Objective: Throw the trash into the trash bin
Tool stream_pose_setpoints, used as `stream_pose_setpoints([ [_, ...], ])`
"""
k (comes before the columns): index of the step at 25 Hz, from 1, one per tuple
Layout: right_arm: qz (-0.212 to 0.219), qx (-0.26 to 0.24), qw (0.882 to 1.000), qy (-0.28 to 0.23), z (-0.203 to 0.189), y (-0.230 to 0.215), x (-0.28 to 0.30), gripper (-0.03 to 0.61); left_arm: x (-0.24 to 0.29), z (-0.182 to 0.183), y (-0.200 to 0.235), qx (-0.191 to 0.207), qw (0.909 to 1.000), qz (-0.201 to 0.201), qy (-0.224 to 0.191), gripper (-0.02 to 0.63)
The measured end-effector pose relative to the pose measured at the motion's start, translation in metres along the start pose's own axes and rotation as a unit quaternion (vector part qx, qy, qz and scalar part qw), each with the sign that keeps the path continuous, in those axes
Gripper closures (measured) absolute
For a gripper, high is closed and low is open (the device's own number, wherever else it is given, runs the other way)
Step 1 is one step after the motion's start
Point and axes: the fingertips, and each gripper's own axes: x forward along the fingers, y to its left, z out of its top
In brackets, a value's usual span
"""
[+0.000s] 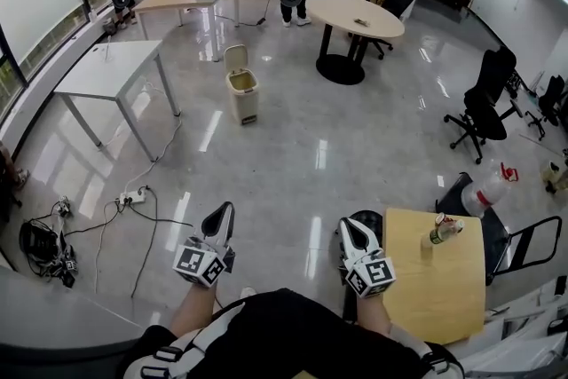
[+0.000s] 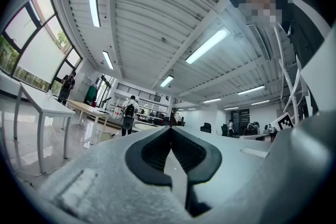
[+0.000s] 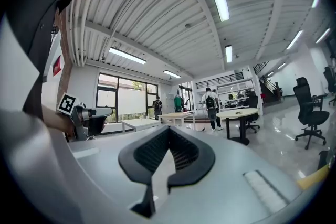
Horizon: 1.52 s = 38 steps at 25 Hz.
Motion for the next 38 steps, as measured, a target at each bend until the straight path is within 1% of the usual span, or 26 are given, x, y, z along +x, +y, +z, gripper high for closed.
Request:
stream_pose_setpoints([
  [5,-0.008,0.005,1.0,-0.003,0.002,0.004,0.017,0.575,-0.005,-0.003,0.014,-0.004,1.0,-0.003,0.004,0.612],
  [9,-0.017,0.002,1.0,0.0,0.002,0.017,0.039,0.577,-0.019,0.003,0.049,-0.008,0.9999,0.015,-0.001,0.613],
  [13,-0.023,0.014,1.0,-0.002,0.001,0.032,0.062,0.577,-0.034,0.01,0.081,-0.009,0.9995,0.029,-0.006,0.614],
  [18,-0.021,0.024,0.999,0.003,0.001,0.057,0.084,0.577,-0.049,0.012,0.109,-0.011,0.9991,0.039,-0.006,0.613],
  [21,-0.024,0.035,0.999,-0.001,0.002,0.068,0.093,0.575,-0.054,0.01,0.126,-0.012,0.999,0.043,-0.003,0.612],
  [23,-0.025,0.033,0.999,-0.001,0.003,0.07,0.095,0.575,-0.053,0.008,0.134,-0.014,0.9989,0.045,0.0,0.612],
  [27,-0.043,0.028,0.999,0.003,0.0,0.059,0.09,0.577,-0.043,0.007,0.136,-0.013,0.9991,0.04,0.001,0.614],
  [31,-0.054,0.034,0.998,-0.01,0.0,0.04,0.092,0.575,-0.019,0.008,0.13,-0.001,0.9996,0.029,-0.001,0.614],
  [35,-0.056,0.038,0.997,-0.023,0.005,0.005,0.102,0.575,0.018,0.024,0.114,0.019,0.9994,0.019,-0.019,0.613],
  [38,-0.059,0.038,0.997,-0.045,0.018,-0.024,0.112,0.575,0.043,0.033,0.102,0.032,0.999,0.015,-0.027,0.614],
])
